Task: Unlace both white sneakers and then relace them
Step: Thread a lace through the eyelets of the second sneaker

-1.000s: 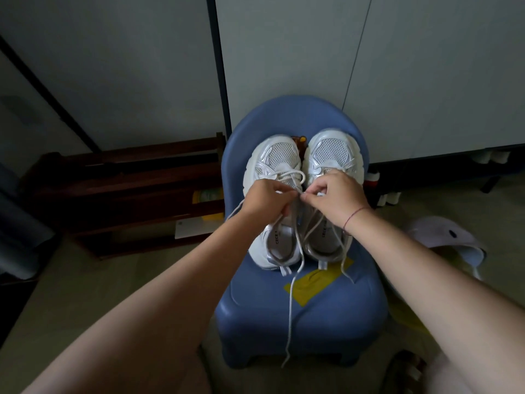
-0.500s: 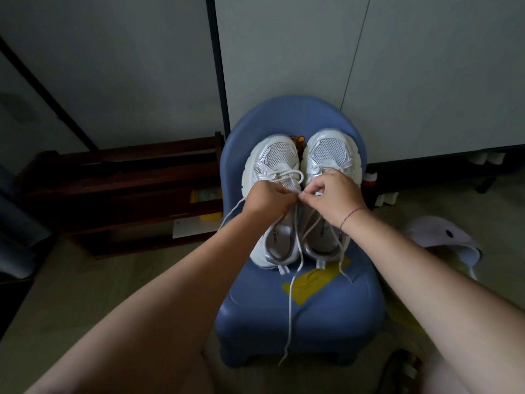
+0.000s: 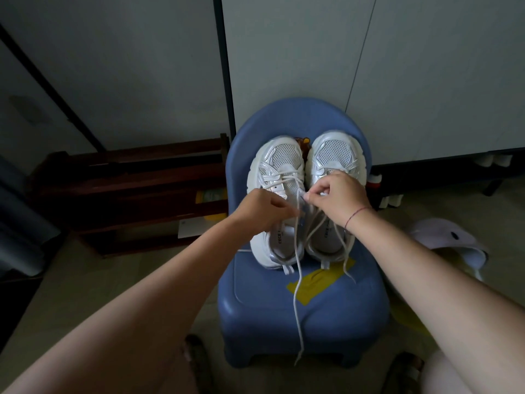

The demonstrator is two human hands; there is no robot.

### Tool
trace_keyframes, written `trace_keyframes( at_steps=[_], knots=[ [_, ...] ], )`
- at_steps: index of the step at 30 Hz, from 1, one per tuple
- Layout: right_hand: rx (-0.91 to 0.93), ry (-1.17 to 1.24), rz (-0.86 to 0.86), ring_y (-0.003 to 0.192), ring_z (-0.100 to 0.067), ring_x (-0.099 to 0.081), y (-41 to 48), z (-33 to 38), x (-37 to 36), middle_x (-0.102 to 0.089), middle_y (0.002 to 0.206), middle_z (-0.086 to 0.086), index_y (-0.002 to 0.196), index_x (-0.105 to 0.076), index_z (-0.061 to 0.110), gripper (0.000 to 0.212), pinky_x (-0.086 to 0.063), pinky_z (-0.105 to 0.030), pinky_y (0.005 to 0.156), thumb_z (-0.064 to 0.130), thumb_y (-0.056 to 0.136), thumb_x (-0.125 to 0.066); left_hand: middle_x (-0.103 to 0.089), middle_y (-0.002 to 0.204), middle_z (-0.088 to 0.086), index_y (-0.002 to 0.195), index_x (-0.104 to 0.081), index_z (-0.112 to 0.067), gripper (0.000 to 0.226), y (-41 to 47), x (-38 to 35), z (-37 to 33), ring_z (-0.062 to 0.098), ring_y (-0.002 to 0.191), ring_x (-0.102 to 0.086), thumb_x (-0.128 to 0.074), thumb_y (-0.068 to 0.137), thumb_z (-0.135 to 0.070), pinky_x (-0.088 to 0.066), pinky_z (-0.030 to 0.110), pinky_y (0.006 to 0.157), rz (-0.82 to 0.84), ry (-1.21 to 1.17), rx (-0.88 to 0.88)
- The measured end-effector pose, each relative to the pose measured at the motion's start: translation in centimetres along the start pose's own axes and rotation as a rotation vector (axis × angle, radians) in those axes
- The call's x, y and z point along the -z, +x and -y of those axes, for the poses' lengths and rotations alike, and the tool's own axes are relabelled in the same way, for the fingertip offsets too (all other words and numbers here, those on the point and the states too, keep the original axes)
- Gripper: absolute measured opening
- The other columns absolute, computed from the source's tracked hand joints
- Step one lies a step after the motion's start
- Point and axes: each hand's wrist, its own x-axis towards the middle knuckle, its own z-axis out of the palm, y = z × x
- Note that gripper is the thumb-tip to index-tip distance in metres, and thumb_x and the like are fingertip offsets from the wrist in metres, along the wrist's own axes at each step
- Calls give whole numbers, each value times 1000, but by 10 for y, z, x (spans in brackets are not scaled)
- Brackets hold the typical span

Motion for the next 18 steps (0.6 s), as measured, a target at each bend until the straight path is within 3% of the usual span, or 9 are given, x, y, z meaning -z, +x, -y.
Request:
trace_keyframes(
  at_steps=[2,5,8,11,13,15,18],
  knots=[
    [-6,-5,4,86,-20,-58,-1,1,0,-50,85,9,66,-67,28,16,-49,-35,80,37,79,-72,-55,47,-12,73,-72,-16,15,5,6,6,3,46,-47,-75,83,-27,-39,20,54,-179,-7,-31],
    [-13,-6,11,90,-21,-58,-2,1,0,-52,91,6,65,-66,30,17,-48,-39,84,39,78,-71,-60,81,-7,94,-63,-15,23,15,14,15,9,72,-55,-71,87,-35,-40,25,65,-335,93,-1],
    [-7,-6,10,91,-21,-59,-4,1,0,-53,94,4,63,-63,30,20,-47,-40,86,42,77,-71,-64,81,2,92,-60,-7,38,22,15,27,11,68,-56,-68,87,-44,-51,21,66,-179,-14,142],
    [-1,-13,4,91,-21,-59,-4,0,0,-52,92,5,63,-63,29,22,-46,-39,86,44,76,-71,-67,73,10,75,-64,-5,47,21,16,32,20,69,-61,-63,89,-50,-55,38,83,-76,42,209],
    [1,-32,6,93,-20,-58,-3,0,-1,-52,91,6,64,-64,28,23,-45,-37,86,47,76,-71,-60,66,5,66,-59,-11,41,18,19,31,18,65,-55,-62,91,-44,-53,34,70,-76,159,165],
    [2,-50,6,94,-19,-58,-3,1,-2,-52,91,6,66,-66,27,24,-42,-33,84,49,76,-70,-55,63,-1,66,-55,-16,35,14,23,31,16,63,-50,-62,93,-37,-41,26,57,-106,232,118],
    [10,-68,-6,94,-19,-58,-3,2,-4,-52,93,6,69,-68,26,24,-41,-32,83,49,76,-69,-53,63,0,73,-57,-12,27,14,27,29,15,60,-46,-62,94,-29,-35,25,53,-141,182,69]
  ],
)
